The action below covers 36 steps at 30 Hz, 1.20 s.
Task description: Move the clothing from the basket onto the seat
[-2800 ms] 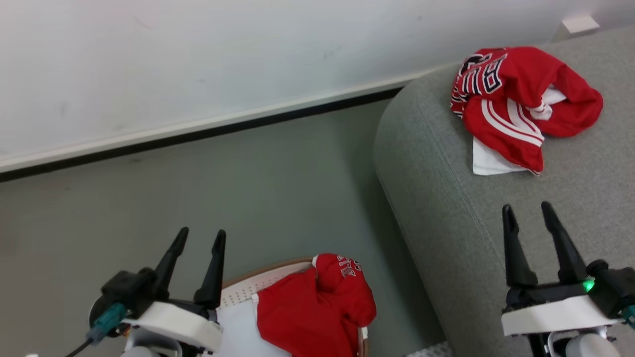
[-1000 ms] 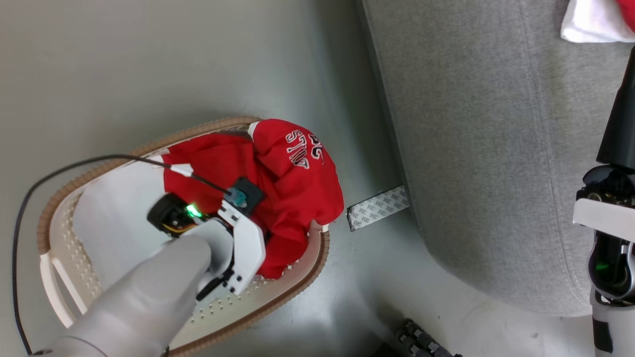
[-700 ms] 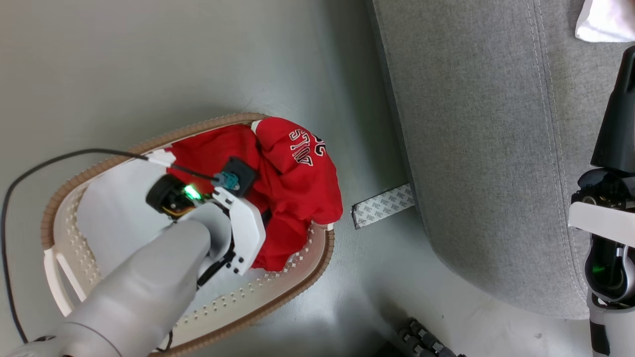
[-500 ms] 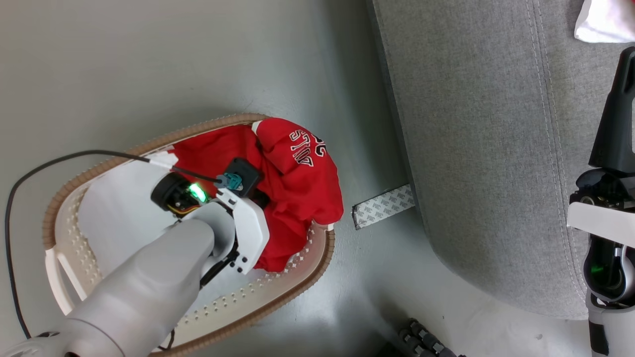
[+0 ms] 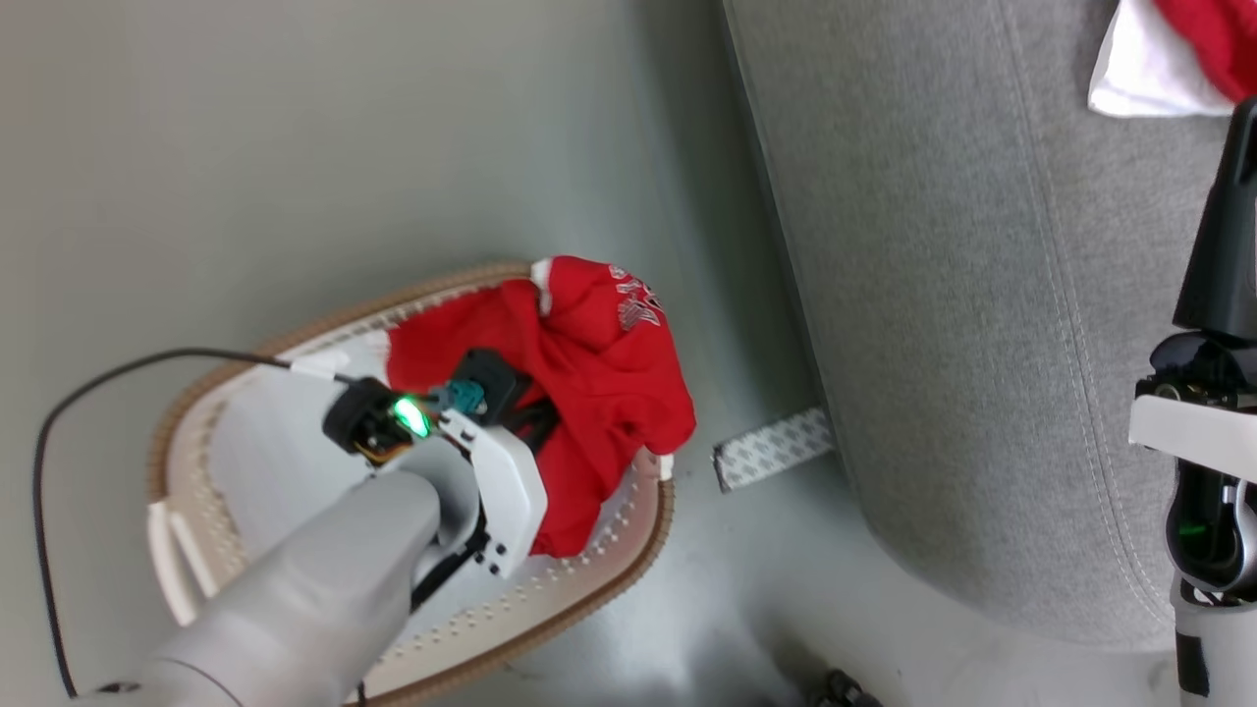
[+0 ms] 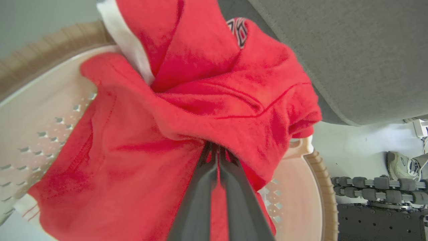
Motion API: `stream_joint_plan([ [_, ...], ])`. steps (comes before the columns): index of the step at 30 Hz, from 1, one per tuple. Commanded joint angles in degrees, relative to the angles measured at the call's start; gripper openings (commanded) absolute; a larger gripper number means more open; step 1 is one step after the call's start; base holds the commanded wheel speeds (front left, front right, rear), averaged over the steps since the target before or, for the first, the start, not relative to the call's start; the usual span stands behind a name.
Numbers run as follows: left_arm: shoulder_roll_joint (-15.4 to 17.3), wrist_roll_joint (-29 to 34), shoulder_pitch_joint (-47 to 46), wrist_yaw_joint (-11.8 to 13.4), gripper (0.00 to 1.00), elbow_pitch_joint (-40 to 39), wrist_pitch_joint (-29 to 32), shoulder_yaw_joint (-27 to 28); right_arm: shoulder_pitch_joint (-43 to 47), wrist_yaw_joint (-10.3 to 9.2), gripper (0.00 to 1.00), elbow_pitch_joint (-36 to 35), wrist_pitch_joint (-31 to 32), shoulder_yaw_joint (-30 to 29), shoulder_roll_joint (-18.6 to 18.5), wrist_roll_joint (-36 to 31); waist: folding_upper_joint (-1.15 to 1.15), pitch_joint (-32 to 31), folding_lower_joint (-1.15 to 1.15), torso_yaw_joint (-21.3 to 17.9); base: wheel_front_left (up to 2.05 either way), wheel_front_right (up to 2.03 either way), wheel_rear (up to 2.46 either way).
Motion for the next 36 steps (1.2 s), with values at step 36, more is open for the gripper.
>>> stream_joint_plan([
  [36, -3.3, 5.1, 19.4, 0.2, 0.0, -21.1, -5.4, 22.3, 12.8, -0.13, 1.0, 10.3, -0.2, 1.0, -0.7, -7.3, 0.0, -37.0, 0.0, 16.7, 0.0, 0.0, 0.0],
])
